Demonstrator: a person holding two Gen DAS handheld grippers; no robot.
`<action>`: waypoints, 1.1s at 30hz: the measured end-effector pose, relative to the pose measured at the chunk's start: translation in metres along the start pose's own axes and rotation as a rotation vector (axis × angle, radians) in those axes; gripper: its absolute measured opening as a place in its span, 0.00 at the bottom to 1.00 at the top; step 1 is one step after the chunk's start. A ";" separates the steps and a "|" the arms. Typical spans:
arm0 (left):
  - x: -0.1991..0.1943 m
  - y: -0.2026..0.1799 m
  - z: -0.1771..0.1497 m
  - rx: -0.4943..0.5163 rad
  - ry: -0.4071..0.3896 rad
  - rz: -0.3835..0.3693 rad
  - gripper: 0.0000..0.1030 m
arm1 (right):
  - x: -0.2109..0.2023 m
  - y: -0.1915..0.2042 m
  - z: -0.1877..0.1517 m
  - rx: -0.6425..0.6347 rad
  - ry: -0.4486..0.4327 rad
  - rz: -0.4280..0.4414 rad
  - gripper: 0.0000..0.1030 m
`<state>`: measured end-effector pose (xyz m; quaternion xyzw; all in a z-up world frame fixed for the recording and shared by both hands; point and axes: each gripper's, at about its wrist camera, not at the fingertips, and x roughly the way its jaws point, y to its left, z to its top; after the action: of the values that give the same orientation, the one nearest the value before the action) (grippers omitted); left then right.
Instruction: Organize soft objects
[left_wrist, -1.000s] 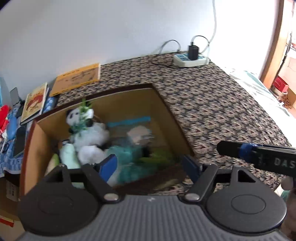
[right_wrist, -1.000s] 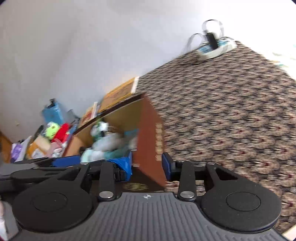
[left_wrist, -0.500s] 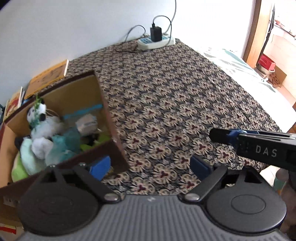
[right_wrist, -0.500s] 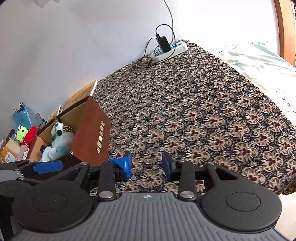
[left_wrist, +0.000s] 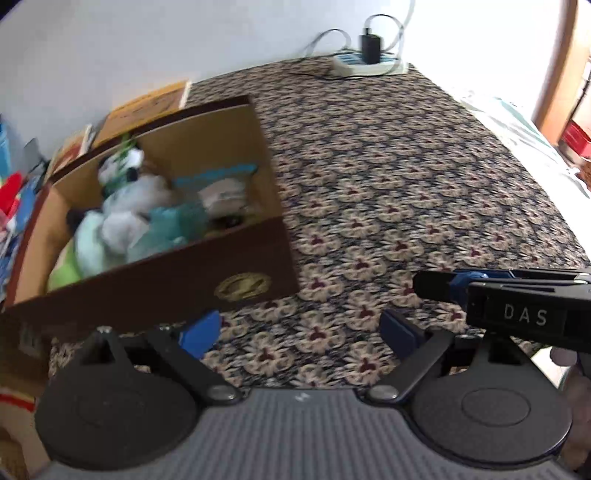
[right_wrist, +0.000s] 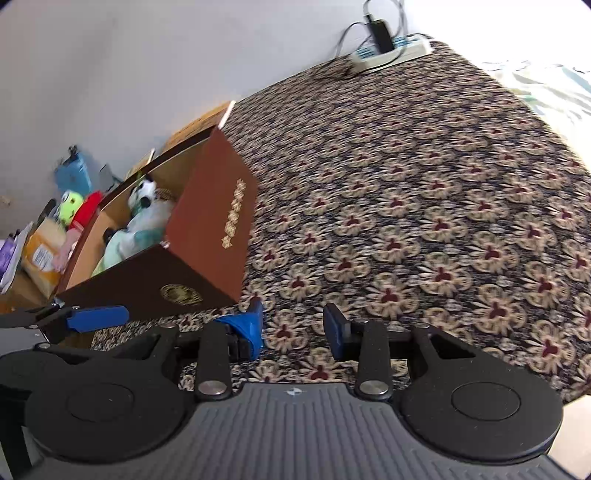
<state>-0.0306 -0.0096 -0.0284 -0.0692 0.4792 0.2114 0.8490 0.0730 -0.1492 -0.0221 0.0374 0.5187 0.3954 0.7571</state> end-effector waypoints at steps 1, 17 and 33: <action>-0.001 0.004 -0.001 -0.011 0.000 0.012 0.89 | 0.002 0.004 0.001 -0.011 0.007 0.007 0.19; -0.030 0.120 0.025 -0.193 -0.126 0.105 0.89 | 0.014 0.098 0.037 -0.204 -0.120 0.050 0.19; 0.018 0.202 0.054 -0.134 -0.134 0.080 0.89 | 0.086 0.167 0.053 -0.239 -0.219 -0.067 0.19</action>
<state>-0.0659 0.1952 0.0021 -0.0922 0.4088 0.2808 0.8634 0.0349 0.0384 0.0154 -0.0273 0.3831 0.4225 0.8209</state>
